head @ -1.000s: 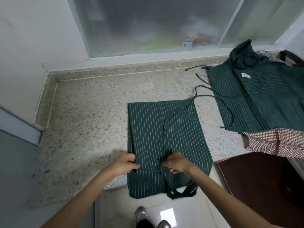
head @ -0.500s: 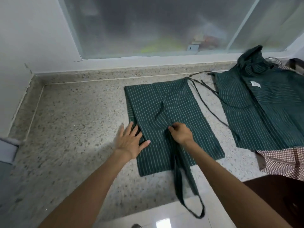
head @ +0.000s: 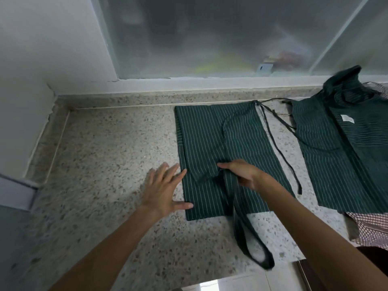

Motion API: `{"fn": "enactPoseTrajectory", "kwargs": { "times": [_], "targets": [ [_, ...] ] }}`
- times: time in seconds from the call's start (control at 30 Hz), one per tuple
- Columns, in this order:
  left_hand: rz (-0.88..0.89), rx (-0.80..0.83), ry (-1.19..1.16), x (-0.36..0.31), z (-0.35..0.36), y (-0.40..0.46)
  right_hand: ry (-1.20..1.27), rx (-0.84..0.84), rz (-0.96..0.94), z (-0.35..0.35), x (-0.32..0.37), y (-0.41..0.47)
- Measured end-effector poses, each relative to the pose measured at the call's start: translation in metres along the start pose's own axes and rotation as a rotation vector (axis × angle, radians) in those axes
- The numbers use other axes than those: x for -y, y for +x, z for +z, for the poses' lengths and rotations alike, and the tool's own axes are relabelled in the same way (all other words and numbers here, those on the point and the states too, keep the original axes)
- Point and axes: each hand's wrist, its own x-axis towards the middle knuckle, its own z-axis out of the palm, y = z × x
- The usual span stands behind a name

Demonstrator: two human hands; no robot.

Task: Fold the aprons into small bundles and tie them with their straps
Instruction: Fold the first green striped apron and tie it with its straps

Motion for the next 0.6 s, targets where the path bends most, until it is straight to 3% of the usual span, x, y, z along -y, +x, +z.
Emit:
{"fn": "enactPoseTrajectory", "kwargs": {
  "times": [0.07,0.17,0.3,0.4,0.5,0.6],
  "targets": [
    [-0.010,0.006,0.001,-0.002,-0.003,-0.001,0.187,0.150,-0.055,-0.004,0.006,-0.028],
    [-0.010,-0.011,-0.017,-0.003,-0.005,-0.004,0.170,0.297,-0.042,-0.001,-0.012,-0.051],
    [0.039,-0.035,-0.087,0.005,-0.001,-0.007,-0.145,0.053,0.086,0.011,-0.056,-0.027],
    [-0.021,-0.121,-0.399,0.012,-0.001,-0.017,-0.276,-0.041,0.059,0.014,-0.069,-0.010],
    [-0.121,-0.364,-0.515,0.007,-0.009,-0.024,-0.177,0.110,-0.008,0.012,-0.066,-0.019],
    [-0.207,-0.386,-0.486,-0.006,-0.016,-0.027,-0.063,0.324,-0.039,0.009,-0.062,-0.025]
  ]
}}
